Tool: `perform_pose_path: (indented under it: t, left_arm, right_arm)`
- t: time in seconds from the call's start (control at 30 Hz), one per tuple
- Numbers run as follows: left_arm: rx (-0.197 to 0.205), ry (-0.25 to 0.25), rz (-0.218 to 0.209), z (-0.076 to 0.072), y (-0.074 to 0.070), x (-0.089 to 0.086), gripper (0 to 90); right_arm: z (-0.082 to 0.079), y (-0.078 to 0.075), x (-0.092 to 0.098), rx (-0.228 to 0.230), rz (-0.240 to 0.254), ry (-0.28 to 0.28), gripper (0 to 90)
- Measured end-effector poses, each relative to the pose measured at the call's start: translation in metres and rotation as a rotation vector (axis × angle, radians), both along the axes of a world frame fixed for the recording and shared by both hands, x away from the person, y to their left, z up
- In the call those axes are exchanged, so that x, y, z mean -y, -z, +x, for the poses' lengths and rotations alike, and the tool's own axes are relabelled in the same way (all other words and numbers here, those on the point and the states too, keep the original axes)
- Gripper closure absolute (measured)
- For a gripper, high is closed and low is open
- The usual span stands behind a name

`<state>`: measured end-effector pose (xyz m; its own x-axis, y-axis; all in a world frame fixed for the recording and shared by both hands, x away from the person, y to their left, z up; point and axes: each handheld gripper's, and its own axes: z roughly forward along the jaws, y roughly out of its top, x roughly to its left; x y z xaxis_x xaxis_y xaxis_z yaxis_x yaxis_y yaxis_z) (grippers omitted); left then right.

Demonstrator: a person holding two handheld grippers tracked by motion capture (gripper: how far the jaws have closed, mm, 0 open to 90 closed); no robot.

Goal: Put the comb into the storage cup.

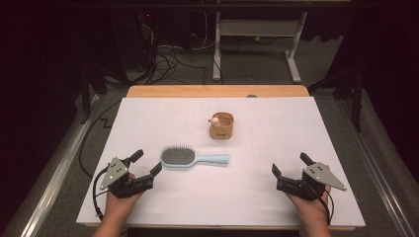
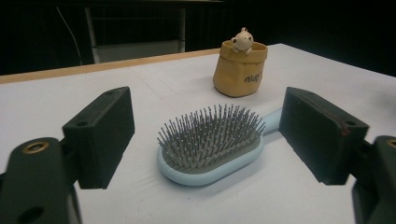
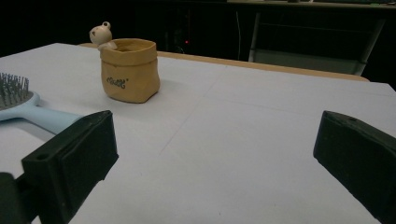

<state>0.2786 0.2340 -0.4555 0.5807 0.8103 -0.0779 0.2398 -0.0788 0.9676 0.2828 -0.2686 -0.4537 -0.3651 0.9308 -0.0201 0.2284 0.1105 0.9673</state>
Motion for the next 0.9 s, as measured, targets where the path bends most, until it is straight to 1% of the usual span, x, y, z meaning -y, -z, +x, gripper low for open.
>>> perform_pose_path:
  t: [0.07,0.13,0.17,0.3,0.43,0.5,0.53,0.57,0.63,0.67,0.7,0.73,0.77,0.9]
  left_arm:
    - [-0.012,-0.008,-0.001,0.0005,-0.0007,0.0002,22.0]
    - [-0.014,-0.014,-0.001,0.0008,-0.0008,0.0004,24.3]
    - [-0.032,-0.026,0.002,0.0015,-0.0012,0.0008,26.5]
    - [-0.031,-0.013,0.006,0.0010,-0.0009,0.0011,30.3]
    - [-0.036,0.030,0.017,0.0007,-0.0011,0.0027,35.3]
    - [-0.042,0.033,0.025,0.0006,-0.0011,0.0033,37.5]
    - [-0.038,0.040,0.030,-0.0004,-0.0016,0.0040,41.8]
    - [-0.034,0.043,0.033,-0.0009,-0.0024,0.0042,43.2]
    - [-0.026,0.042,0.034,-0.0014,-0.0031,0.0044,45.8]
    - [-0.023,0.028,0.039,-0.0019,-0.0033,0.0043,47.0]
    - [-0.023,0.028,0.039,-0.0019,-0.0033,0.0043,47.8]
    - [-0.020,0.017,0.034,-0.0019,-0.0035,0.0030,48.7]
    - [-0.019,0.016,0.029,-0.0015,-0.0033,0.0025,50.1]
    - [-0.041,0.014,0.023,0.0012,-0.0023,-0.0004,54.0]
  right_arm:
    - [0.0000,0.0000,0.0001,0.000,0.001,0.000,0.2]
    - [-0.0001,-0.0001,0.0002,0.002,-0.001,0.000,0.2]
    - [-0.0001,-0.0003,0.0003,0.002,0.002,0.001,0.2]
    - [-0.0005,-0.0004,0.0007,0.001,0.007,0.001,0.2]
    - [-0.0005,-0.0005,0.0005,0.001,0.005,0.000,0.2]
    - [-0.0005,-0.0004,0.0003,0.001,0.005,-0.001,0.2]
    - [0.0001,0.0002,-0.0001,-0.003,0.004,-0.002,0.3]
    - [0.0003,0.0003,-0.0003,-0.004,0.004,-0.001,0.2]
    - [0.0002,0.0003,-0.0008,-0.002,0.004,-0.003,0.2]
    - [0.0002,0.0003,-0.0010,-0.002,0.002,-0.003,0.2]
    - [0.0001,0.0003,-0.0009,-0.002,0.000,-0.003,0.2]
    - [0.0000,0.0002,-0.0007,-0.001,0.000,-0.003,0.2]
    - [0.0000,0.0000,-0.0002,0.000,-0.001,-0.003,0.2]
    - [0.0003,-0.0001,0.0014,-0.002,0.009,0.002,0.2]
